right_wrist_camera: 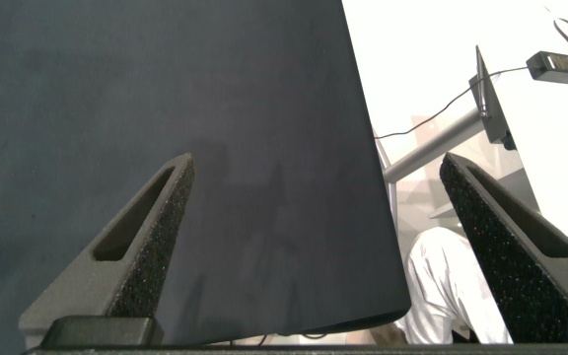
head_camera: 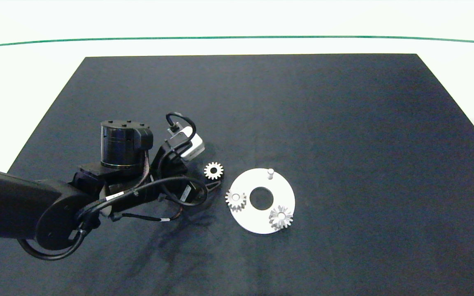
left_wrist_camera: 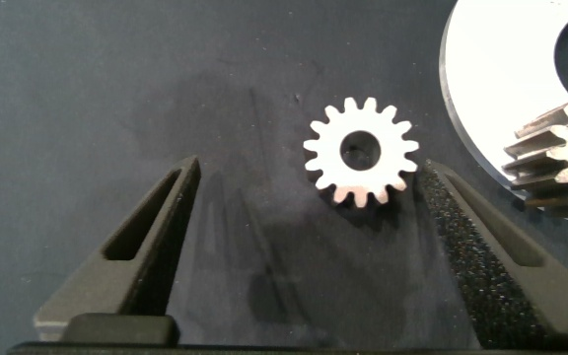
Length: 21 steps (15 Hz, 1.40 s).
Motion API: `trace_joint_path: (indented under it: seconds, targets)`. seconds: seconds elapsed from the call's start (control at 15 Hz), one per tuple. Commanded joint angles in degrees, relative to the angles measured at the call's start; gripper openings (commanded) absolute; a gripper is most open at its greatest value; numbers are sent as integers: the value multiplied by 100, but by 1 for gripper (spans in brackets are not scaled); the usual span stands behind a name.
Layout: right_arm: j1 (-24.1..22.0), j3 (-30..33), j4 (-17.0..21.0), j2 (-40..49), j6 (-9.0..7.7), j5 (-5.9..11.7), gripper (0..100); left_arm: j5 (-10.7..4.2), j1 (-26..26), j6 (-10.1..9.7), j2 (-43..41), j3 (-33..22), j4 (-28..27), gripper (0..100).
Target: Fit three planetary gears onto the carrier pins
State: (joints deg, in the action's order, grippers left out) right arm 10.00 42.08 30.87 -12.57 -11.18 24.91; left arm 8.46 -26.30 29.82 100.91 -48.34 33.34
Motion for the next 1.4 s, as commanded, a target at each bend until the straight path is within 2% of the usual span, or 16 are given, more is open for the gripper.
trace_joint_path:
  seconds: [0.07, 1.4]
  targets:
    - [2, 2, 16, -9, -7, 14, 100, 7, 2, 6, 34, -9, 23, 84]
    - [2, -42, 33, 0, -7, 14, 100, 50, -157, -73, 183, -9, 41, 44]
